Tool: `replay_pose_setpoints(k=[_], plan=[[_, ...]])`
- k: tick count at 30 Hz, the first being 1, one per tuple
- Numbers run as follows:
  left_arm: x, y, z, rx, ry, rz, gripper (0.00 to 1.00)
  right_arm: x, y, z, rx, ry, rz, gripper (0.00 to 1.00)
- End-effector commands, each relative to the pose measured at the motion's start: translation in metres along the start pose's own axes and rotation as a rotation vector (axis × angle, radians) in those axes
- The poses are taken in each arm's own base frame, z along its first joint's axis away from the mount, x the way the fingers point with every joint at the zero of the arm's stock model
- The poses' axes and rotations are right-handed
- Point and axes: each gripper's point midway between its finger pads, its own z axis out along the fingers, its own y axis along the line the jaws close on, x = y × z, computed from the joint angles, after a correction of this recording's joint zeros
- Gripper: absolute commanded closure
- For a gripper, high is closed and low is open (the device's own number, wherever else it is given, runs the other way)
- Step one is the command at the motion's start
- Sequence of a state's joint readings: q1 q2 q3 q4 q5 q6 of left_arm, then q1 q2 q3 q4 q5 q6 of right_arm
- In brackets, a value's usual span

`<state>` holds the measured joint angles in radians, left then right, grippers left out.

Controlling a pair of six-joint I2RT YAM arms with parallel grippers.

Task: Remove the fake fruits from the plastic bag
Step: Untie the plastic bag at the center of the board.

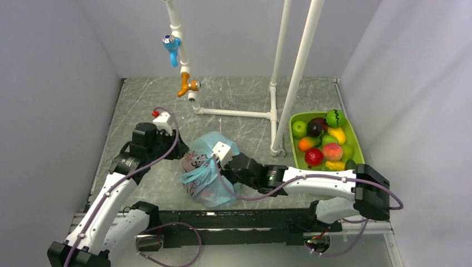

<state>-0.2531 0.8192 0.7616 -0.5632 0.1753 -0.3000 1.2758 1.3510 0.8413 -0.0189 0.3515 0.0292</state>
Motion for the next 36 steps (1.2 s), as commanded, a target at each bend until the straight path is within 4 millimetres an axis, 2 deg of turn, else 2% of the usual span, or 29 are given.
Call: replay_pose_setpoints(k=[1, 2, 3, 5, 7, 11, 14, 16, 19, 21, 25, 26, 28, 33, 36], plan=[[0.004, -0.083, -0.016, 0.402, -0.019, 0.211, 0.41, -0.005, 0.002, -0.01, -0.216, -0.08, 0.166, 1.0], [0.011, -0.097, -0.019, 0.45, 0.003, 0.258, 0.31, -0.003, -0.001, -0.013, -0.264, -0.085, 0.19, 1.0], [0.017, -0.106, -0.019, 0.478, 0.025, 0.329, 0.14, -0.001, -0.005, -0.018, -0.319, -0.091, 0.208, 1.0], [0.03, -0.115, -0.017, 0.483, 0.074, 0.427, 0.04, 0.0, -0.016, -0.023, -0.358, -0.091, 0.226, 1.0], [0.028, -0.116, -0.009, 0.433, 0.077, 0.513, 0.06, 0.0, -0.023, -0.029, -0.403, -0.086, 0.229, 1.0], [0.008, -0.118, 0.006, 0.354, -0.029, 0.736, 0.2, 0.002, -0.032, -0.037, -0.44, -0.068, 0.231, 1.0], [-0.013, -0.125, 0.014, 0.321, -0.131, 0.84, 0.21, 0.0, -0.029, -0.042, -0.476, -0.066, 0.237, 1.0], [-0.02, -0.132, 0.02, 0.337, -0.162, 0.891, 0.21, -0.002, -0.026, -0.044, -0.493, -0.067, 0.24, 1.0], [-0.01, -0.146, 0.026, 0.43, -0.116, 0.942, 0.21, -0.003, -0.026, -0.044, -0.493, -0.069, 0.245, 1.0], [0.006, -0.152, 0.032, 0.499, -0.043, 0.964, 0.25, -0.005, -0.027, -0.044, -0.487, -0.077, 0.248, 1.0], [0.027, -0.146, 0.043, 0.518, 0.046, 0.975, 0.34, -0.009, -0.032, -0.044, -0.459, -0.09, 0.249, 1.0], [0.03, -0.146, 0.044, 0.522, 0.048, 0.972, 0.38, -0.01, -0.033, -0.044, -0.453, -0.095, 0.249, 1.0], [0.033, -0.147, 0.046, 0.531, 0.032, 0.962, 0.39, -0.011, -0.035, -0.043, -0.446, -0.099, 0.251, 1.0], [0.047, -0.145, 0.051, 0.555, 0.075, 0.944, 0.28, -0.01, -0.039, -0.04, -0.42, -0.098, 0.263, 1.0], [0.057, -0.142, 0.058, 0.554, 0.129, 0.946, 0.27, -0.008, -0.038, -0.04, -0.418, -0.094, 0.271, 1.0]])
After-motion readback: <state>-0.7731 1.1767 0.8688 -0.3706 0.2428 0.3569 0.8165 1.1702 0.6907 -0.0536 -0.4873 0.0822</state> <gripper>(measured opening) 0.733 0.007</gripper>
